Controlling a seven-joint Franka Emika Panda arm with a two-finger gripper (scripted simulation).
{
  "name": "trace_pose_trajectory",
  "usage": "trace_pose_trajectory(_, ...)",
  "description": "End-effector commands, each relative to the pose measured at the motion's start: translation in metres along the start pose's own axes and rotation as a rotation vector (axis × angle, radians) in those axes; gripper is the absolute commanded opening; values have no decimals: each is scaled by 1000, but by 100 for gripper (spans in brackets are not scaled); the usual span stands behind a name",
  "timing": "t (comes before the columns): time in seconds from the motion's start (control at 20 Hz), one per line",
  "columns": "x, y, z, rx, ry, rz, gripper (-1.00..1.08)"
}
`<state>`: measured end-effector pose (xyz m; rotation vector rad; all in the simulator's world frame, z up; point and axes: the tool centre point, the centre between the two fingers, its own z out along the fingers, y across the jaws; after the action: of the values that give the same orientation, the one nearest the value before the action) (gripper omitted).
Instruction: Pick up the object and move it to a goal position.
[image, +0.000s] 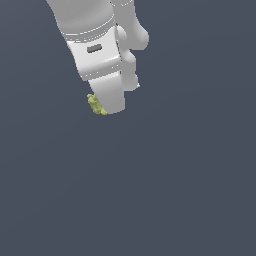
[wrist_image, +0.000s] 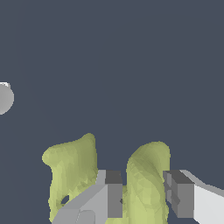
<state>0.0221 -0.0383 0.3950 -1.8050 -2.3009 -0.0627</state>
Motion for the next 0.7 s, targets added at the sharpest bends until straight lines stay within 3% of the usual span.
trace_pose_trajectory(0.0,-4,-11,-22,-26,2,-47,-100)
trace_pose_trajectory(0.65,-28,-60,-117,-140,20,-244,-100)
